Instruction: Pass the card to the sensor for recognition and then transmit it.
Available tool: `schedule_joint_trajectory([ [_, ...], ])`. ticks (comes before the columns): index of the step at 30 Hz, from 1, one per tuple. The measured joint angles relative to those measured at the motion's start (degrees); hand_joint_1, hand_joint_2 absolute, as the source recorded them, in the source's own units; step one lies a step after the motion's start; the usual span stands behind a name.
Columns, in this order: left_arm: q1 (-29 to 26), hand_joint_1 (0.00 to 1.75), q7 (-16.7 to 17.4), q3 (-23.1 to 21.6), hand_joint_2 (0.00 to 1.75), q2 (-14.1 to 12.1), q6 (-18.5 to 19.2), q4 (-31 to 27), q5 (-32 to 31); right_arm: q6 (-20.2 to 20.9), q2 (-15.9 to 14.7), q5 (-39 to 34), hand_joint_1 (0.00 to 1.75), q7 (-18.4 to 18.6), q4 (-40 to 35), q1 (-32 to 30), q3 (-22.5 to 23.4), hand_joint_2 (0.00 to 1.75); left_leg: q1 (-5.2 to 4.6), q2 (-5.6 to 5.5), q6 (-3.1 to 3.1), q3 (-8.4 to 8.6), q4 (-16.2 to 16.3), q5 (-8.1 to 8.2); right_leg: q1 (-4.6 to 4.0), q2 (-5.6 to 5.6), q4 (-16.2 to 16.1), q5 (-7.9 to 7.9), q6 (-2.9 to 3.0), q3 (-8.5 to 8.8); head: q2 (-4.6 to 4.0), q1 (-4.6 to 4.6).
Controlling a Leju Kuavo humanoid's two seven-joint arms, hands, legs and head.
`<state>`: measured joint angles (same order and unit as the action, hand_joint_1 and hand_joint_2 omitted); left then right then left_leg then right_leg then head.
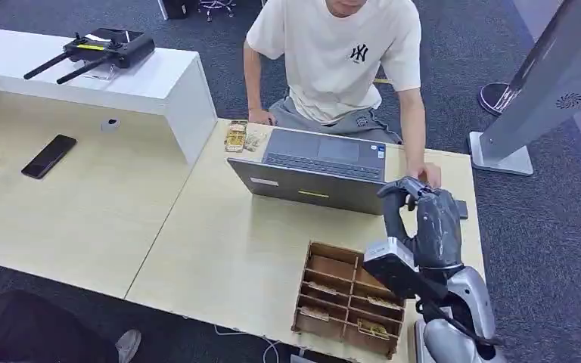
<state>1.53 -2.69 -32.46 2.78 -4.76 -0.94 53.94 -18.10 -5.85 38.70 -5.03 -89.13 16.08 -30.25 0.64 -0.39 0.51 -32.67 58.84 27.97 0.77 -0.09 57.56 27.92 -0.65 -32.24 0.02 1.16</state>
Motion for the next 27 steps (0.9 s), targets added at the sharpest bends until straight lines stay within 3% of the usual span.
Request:
schedule_joint_trajectory([
  [1,-0.02,0.00,-0.07,0.00,1.75,0.04,0.00,0.00,0.33,0.09,-0.63,1.29,0.80,0.37,-0.59,-0.75,-0.02,1.75,0.00,0.00,0.00,-0.01,0.00,0.00,0.00,-0.01,0.00,0.00,0.00,0.00,0.00,0.00],
  [2,-0.06,0.00,-0.09,-0.02,1.75,0.04,0.02,0.00,0.51,0.13,-1.23,2.15,0.91,0.81,-1.03,-1.48,-0.02,1.75,0.00,-0.01,0.00,-0.01,0.00,0.00,0.00,-0.01,0.00,0.00,0.00,0.00,0.00,-0.02],
  [3,-0.07,0.00,-0.09,-0.02,1.75,0.04,0.04,0.00,0.70,0.22,-1.88,2.87,1.13,1.05,-1.40,-2.08,-0.02,1.75,0.00,-0.01,0.00,-0.01,0.00,0.00,0.00,-0.01,0.00,0.00,0.00,0.00,0.00,-0.02],
  [7,-0.10,0.00,-0.09,-0.07,1.75,0.04,0.11,0.00,1.44,1.18,-4.04,5.29,1.13,2.58,-2.71,-4.58,-0.11,1.75,0.00,-0.01,0.00,-0.01,0.00,0.00,0.00,-0.02,0.00,0.00,0.00,0.00,0.00,-0.02],
  [9,-0.12,0.00,-0.09,-0.09,1.75,0.04,0.13,0.00,1.49,1.25,-4.97,5.67,1.31,2.67,-3.04,-5.57,-0.18,1.75,0.00,-0.01,0.00,-0.03,0.00,0.00,0.00,-0.02,0.00,0.00,0.00,0.00,0.00,-0.02],
  [12,-0.11,0.00,-0.09,-0.15,1.75,0.04,0.15,0.00,1.77,1.27,-5.86,6.28,1.31,3.32,-3.50,-6.41,-0.31,1.75,0.00,0.01,0.00,-0.01,0.00,0.00,0.00,0.00,0.00,0.00,0.00,-0.01,0.00,0.00],
  [14,-0.13,0.00,-0.09,-0.15,1.75,0.07,0.15,0.00,2.30,1.33,-6.52,7.16,1.41,4.09,-4.05,-7.15,-0.37,1.75,0.00,-0.01,0.00,-0.01,0.00,0.00,0.00,-0.03,0.00,0.00,0.00,0.00,0.00,-0.02],
  [24,-0.18,0.00,0.46,-0.24,1.75,0.04,0.11,0.00,4.37,4.22,-11.06,10.41,1.43,7.41,-8.96,-13.64,-0.79,1.75,0.00,-0.01,-0.03,-0.04,0.00,0.03,0.00,-0.02,0.00,0.01,0.00,-0.02,0.00,0.00],
  [26,-0.18,0.00,0.57,-0.28,1.75,0.04,0.11,0.00,4.55,4.57,-11.68,10.61,1.31,7.85,-9.60,-14.50,-0.92,1.75,0.00,-0.01,-0.03,-0.04,0.00,0.03,0.00,-0.02,0.00,0.01,0.00,-0.02,0.00,-0.02],
  [27,-0.18,0.00,0.63,-0.31,1.75,0.02,0.11,0.00,4.68,4.75,-12.00,10.67,1.08,7.98,-9.86,-14.86,-1.01,1.75,0.00,-0.01,-0.03,-0.03,0.00,0.03,0.00,-0.02,0.00,0.01,0.00,-0.02,0.00,0.00],
])
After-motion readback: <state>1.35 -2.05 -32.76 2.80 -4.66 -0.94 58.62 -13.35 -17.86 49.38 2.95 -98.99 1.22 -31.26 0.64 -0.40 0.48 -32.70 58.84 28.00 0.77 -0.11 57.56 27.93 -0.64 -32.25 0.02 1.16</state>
